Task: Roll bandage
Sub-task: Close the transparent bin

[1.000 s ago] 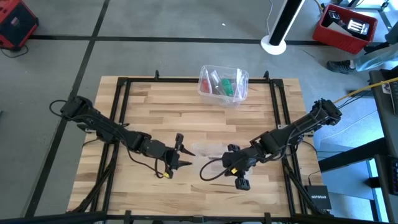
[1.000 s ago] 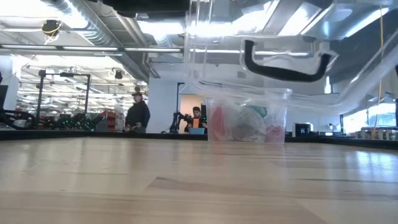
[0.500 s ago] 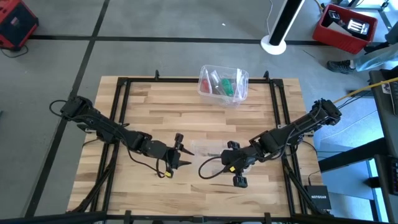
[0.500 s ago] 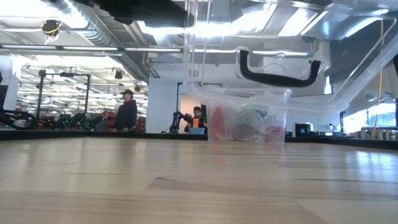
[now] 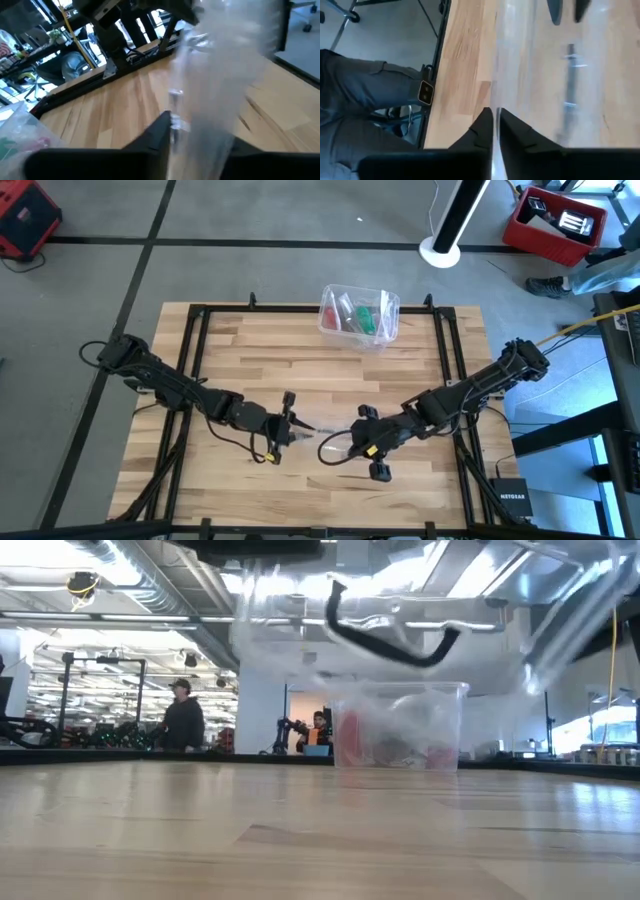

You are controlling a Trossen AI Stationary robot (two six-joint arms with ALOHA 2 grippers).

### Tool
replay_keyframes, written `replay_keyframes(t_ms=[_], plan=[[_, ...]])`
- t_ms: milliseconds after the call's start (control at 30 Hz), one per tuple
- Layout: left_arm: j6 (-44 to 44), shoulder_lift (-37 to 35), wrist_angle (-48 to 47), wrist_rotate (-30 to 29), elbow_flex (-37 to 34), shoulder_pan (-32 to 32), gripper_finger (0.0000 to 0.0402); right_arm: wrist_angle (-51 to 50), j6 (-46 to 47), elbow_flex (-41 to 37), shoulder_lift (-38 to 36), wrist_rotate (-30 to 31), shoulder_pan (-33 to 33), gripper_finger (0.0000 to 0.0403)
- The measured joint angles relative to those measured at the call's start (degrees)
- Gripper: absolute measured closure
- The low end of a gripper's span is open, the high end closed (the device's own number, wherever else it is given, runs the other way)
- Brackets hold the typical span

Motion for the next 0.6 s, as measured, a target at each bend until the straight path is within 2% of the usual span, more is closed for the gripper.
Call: replay_keyframes(t_ms=[100, 167, 233, 333, 433, 500, 600], plan=[[1.52, 0.01, -0.55, 0.86, -0.07, -0.05, 0.0385, -0.40, -1.44, 0.03, 0.35, 1.65, -0.42, 0.0356], [1.43, 0.07, -0.24, -0.03, -0.09, -0.15, 0.0389, -2.22, -5.18, 1.09, 0.22, 1.62, -1.71, 0.0336], [1.27, 0.02, 0.46, -3.55, -0.04, -0.04, 0.0385, -8.29, -6.67, 4.30, -0.21, 3.41, -2.20, 0.0315], [2.93, -0.05, 0.47, -8.15, 0.00, 0.15, 0.0393, -21.48, -7.15, 11.42, -1.06, 10.18, -1.64, 0.0285], [6.18, -0.32, 1.54, -14.14, -0.02, 0.36, 0.0394, -33.17, -6.03, 16.97, -1.53, 18.54, 2.52, 0.0262], [7.83, -0.71, 3.09, -17.34, -0.02, 0.88, 0.0391, -34.99, -5.99, 17.64, -1.98, 24.84, 5.88, 0.0253], [9.88, -0.79, 7.12, -17.94, 0.00, 2.32, 0.0394, -34.24, -5.97, 15.41, -1.98, 33.85, 11.50, 0.0248]])
